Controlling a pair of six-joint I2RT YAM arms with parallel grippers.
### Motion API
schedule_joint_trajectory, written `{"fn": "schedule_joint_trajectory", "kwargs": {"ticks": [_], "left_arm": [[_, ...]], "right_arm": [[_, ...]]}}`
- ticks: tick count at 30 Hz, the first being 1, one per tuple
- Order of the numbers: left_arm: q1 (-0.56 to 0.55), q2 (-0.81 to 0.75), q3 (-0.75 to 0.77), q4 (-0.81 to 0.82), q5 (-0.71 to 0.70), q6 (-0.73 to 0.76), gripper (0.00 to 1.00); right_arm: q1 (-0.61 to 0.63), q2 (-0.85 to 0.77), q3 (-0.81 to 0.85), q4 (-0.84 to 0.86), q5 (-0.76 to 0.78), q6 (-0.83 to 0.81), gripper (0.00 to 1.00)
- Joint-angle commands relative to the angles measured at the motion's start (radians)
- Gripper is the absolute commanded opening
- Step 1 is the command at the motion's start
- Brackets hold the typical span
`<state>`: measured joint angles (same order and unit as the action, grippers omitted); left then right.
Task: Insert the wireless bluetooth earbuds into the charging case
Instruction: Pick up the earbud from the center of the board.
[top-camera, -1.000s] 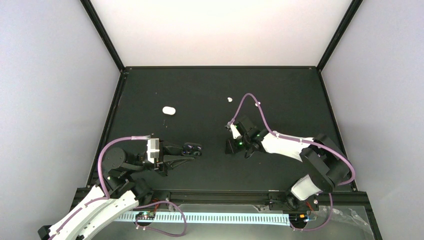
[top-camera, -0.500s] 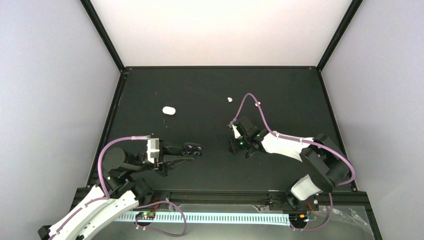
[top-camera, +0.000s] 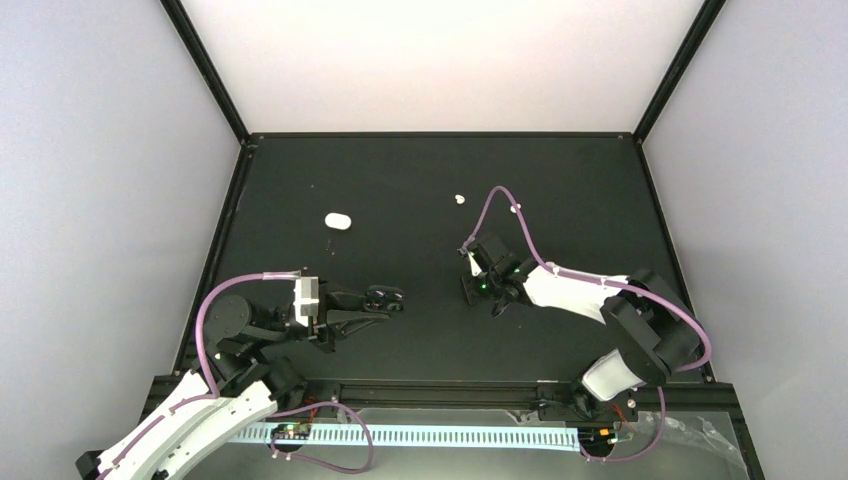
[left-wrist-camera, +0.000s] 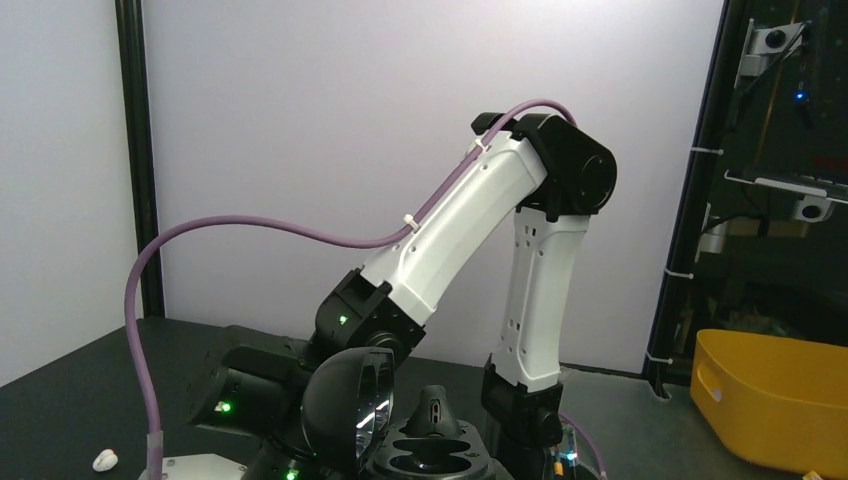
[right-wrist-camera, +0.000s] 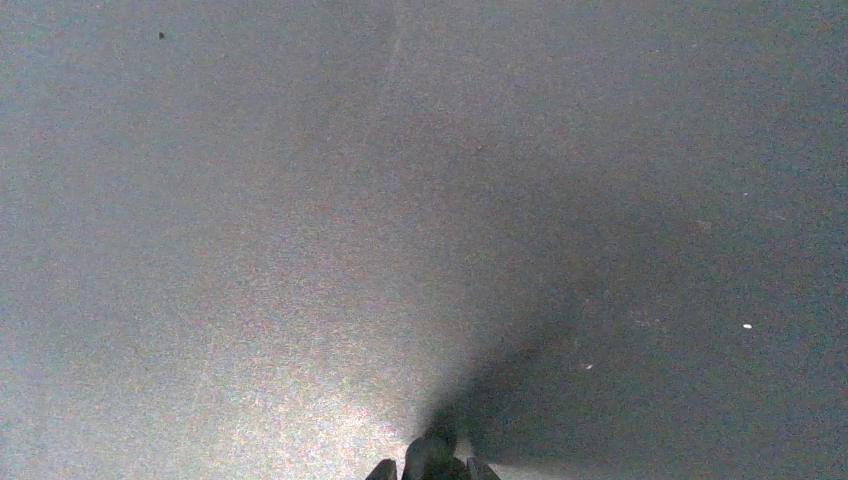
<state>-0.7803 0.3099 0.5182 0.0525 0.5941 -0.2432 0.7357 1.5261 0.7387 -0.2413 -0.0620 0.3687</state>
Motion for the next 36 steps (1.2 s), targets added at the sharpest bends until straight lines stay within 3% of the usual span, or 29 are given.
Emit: {"fn": "schedule_joint_trajectory", "kwargs": {"ticks": [1, 23, 27, 31, 36], "left_arm": [[-0.004, 0.000, -0.001, 0.010, -0.007, -0.005, 0.02], [-0.004, -0.003, 0.000, 0.009, -0.007, -0.005, 0.01], [-0.004, -0.004, 0.000, 0.013, -0.003, -0.005, 0.02], [-0.004, -0.004, 0.006, 0.020, 0.007, -0.006, 0.02], [-0.004, 0.011, 0.011, 0.046, 0.032, -0.017, 0.02]], "right_arm": [[0.006, -0.018, 0.001, -0.010, 0.030, -0.002, 0.16], [0.007, -0.082, 0.001, -0.028, 0.058, 0.004, 0.01], [0.007, -0.183, 0.011, -0.040, 0.034, 0.002, 0.01], [0.006, -0.387, 0.039, -0.071, 0.009, -0.031, 0.01], [0.006, -0.549, 0.178, -0.162, -0.065, -0.117, 0.01]]}}
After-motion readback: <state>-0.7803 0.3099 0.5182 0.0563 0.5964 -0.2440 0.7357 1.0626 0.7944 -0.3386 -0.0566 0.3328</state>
